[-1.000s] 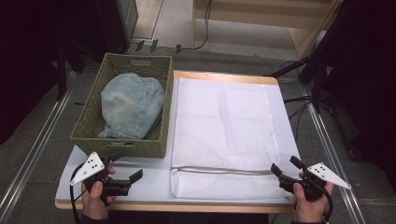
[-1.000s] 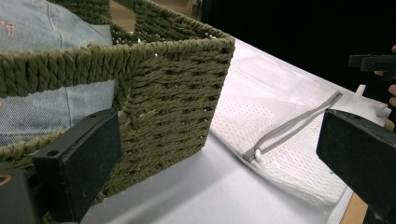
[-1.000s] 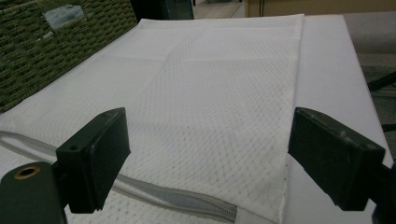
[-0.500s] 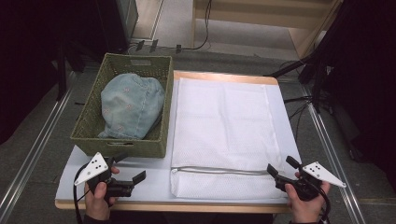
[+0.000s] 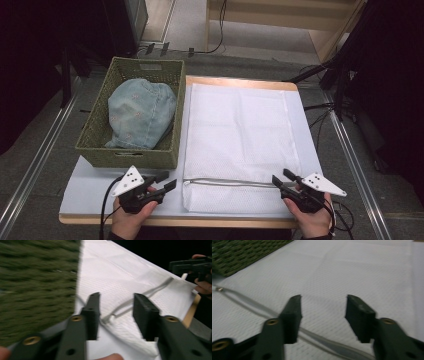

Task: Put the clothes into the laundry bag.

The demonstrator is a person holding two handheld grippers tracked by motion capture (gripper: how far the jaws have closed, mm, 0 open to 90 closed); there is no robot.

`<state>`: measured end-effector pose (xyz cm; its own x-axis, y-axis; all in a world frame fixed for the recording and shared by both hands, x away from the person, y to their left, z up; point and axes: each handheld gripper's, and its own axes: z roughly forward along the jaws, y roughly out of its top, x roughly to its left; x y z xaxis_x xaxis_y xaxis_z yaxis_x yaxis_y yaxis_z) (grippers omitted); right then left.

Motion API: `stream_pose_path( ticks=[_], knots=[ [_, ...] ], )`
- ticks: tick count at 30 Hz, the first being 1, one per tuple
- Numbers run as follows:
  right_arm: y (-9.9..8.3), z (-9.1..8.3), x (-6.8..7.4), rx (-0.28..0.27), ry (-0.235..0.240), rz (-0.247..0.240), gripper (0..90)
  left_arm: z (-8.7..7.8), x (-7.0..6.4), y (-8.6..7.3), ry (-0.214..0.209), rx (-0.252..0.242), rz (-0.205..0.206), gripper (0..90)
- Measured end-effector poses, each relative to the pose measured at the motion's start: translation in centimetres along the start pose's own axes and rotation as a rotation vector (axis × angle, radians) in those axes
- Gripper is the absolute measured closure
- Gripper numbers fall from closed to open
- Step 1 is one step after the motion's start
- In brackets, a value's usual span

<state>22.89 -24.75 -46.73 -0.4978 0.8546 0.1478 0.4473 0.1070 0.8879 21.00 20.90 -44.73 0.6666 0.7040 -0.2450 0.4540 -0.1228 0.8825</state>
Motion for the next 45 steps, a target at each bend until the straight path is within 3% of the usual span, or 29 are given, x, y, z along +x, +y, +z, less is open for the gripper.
stream_pose_path(
  ticks=[3, 5, 8, 12, 14, 18, 20, 24, 25, 27, 29, 31, 34, 35, 37, 39, 40, 42, 45],
  knots=[
    [-0.1, 0.6, 0.8, 0.015, 0.069, -0.018, 78.8, 1.5, -1.4, -0.2, -0.065, 0.044, 0.02, 79.3],
    [0.1, 1.1, 1.4, 0.023, 0.096, -0.013, 90.0, 2.6, -2.4, -0.5, -0.078, 0.093, 0.056, 85.5],
    [0.3, 2.1, 2.7, 0.049, 0.116, -0.031, 90.0, 3.7, -3.1, -1.0, -0.081, 0.153, 0.068, 90.0],
    [0.7, 3.9, 4.6, 0.092, 0.165, -0.079, 88.7, 5.3, -3.8, -1.9, -0.046, 0.254, 0.108, 90.0],
    [0.7, 4.8, 5.2, 0.129, 0.145, -0.11, 76.7, 5.9, -3.9, -2.3, -0.026, 0.288, 0.119, 90.0],
    [0.7, 6.3, 5.7, 0.2, 0.111, -0.163, 57.1, 6.0, -3.6, -2.4, -0.048, 0.277, 0.089, 90.0],
    [0.6, 6.7, 5.8, 0.217, 0.086, -0.18, 57.4, 6.0, -3.3, -2.5, -0.062, 0.27, 0.076, 90.0],
    [0.7, 7.3, 6.1, 0.274, 0.098, -0.223, 80.0, 6.0, -3.0, -2.5, -0.08, 0.269, 0.062, 90.0],
    [0.7, 7.3, 6.1, 0.274, 0.098, -0.223, 80.0, 6.0, -3.0, -2.5, -0.08, 0.269, 0.062, 90.0],
    [1.6, 7.7, 6.0, 0.31, 0.107, -0.254, 90.0, 6.0, -3.1, -2.5, -0.072, 0.269, 0.069, 90.0],
    [2.3, 7.8, 5.9, 0.289, 0.118, -0.25, 90.0, 6.0, -3.1, -2.5, -0.075, 0.267, 0.073, 90.0],
    [4.1, 7.5, 5.3, 0.179, 0.137, -0.178, 90.0, 5.9, -3.2, -2.5, -0.073, 0.268, 0.075, 90.0],
    [6.1, 7.1, 4.6, 0.019, 0.178, -0.111, 90.0, 5.9, -3.2, -2.6, -0.075, 0.265, 0.075, 90.0],
    [6.3, 7.3, 4.5, 0.01, 0.168, -0.109, 90.0, 5.9, -3.2, -2.6, -0.075, 0.265, 0.075, 90.0],
    [6.2, 8.6, 4.1, 0.046, 0.149, -0.109, 90.0, 5.9, -3.1, -2.6, -0.075, 0.263, 0.073, 90.0],
    [5.1, 10.5, 3.6, 0.146, 0.131, -0.092, 89.7, 5.9, -3.1, -2.6, -0.075, 0.264, 0.07, 90.0],
    [4.7, 11.0, 3.4, 0.166, 0.122, -0.09, 89.2, 5.9, -3.1, -2.6, -0.077, 0.263, 0.07, 90.0],
    [3.8, 11.6, 3.3, 0.186, 0.124, -0.085, 87.1, 5.9, -3.1, -2.6, -0.078, 0.264, 0.07, 90.0],
    [3.4, 11.8, 3.2, 0.188, 0.126, -0.099, 74.9, 5.9, -3.0, -2.6, -0.08, 0.263, 0.063, 90.0]
  ],
)
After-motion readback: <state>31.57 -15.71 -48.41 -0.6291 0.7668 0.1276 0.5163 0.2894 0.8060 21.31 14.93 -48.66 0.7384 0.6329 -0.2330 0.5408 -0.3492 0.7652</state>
